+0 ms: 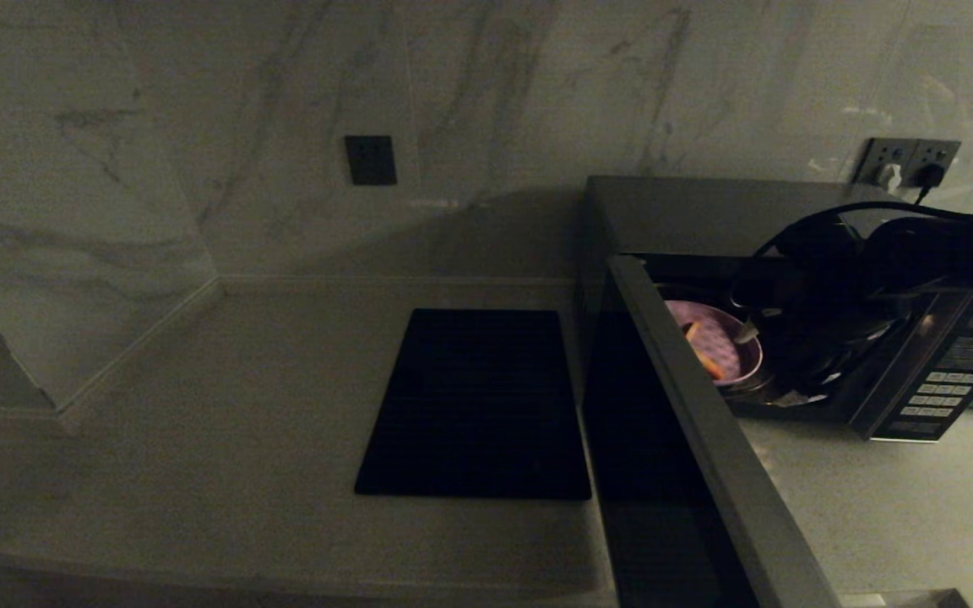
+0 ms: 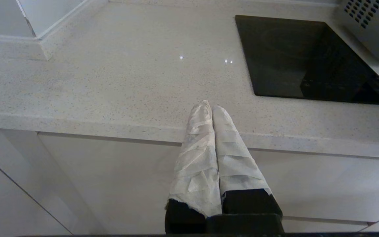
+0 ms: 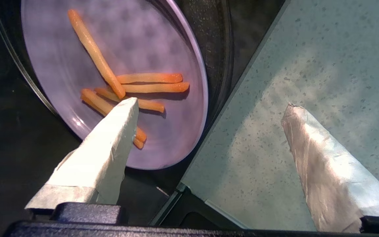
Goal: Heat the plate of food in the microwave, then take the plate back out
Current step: Take the plate out of the microwave
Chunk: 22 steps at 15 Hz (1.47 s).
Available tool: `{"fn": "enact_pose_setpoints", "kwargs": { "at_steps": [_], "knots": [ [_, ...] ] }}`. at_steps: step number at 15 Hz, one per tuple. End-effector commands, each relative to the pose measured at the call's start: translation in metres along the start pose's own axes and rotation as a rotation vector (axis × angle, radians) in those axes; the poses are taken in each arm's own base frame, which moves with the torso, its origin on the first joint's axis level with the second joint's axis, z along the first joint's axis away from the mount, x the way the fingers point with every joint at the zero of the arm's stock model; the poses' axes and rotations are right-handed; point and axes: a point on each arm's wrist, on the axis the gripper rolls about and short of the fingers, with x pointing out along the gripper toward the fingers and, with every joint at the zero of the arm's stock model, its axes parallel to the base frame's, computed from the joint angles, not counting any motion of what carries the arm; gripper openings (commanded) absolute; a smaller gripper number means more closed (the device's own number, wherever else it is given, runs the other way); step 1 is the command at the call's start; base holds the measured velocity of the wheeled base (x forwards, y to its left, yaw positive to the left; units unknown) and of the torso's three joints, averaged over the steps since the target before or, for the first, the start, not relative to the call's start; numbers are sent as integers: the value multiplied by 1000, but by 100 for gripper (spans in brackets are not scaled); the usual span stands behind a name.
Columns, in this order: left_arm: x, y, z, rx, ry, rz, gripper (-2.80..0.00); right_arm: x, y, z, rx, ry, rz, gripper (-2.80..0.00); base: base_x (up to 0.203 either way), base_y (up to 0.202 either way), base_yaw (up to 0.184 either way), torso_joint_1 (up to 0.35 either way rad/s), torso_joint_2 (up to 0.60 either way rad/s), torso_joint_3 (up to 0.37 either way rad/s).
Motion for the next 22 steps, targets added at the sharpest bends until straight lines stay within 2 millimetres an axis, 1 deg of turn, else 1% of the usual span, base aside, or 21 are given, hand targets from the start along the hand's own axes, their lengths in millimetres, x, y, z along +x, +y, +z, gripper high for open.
{"fn": "enact_pose_setpoints", "kwargs": {
  "at_steps": [1,6,9,12,13,15,16,18,19,21,22],
  "knots": [
    [0,0,0,-1,0,0,-280,-12,-9,1,16,1,-16,0,0,0,0,0,0,0],
    [0,0,0,-1,0,0,-280,-58,-36,-1,18,25,6,0,0,0,0,0,0,0],
    [0,0,0,-1,-1,0,-280,-54,-45,-8,4,75,-13,0,0,0,0,0,0,0],
    [0,0,0,-1,-1,0,-280,-58,-56,-11,-13,139,-23,0,0,0,0,0,0,0],
    [0,0,0,-1,1,0,-280,-62,-61,-12,-39,186,-16,0,0,0,0,0,0,0],
    [0,0,0,-1,1,0,-280,-72,-72,-15,-150,279,12,0,0,0,0,0,0,0],
    [0,0,0,-1,-1,0,-280,-76,-75,-15,-203,295,29,0,0,0,0,0,0,0],
    [0,0,0,-1,1,0,-280,-79,-70,-13,-230,285,71,0,0,0,0,0,0,0],
    [0,0,0,-1,-1,0,-280,-76,-66,-12,-232,256,94,0,0,0,0,0,0,0],
    [0,0,0,-1,0,0,-280,-65,-63,-10,-207,130,73,0,0,0,0,0,0,0],
    [0,0,0,-1,-1,0,-280,-62,-60,-9,-159,61,67,0,0,0,0,0,0,0]
  ]
}}
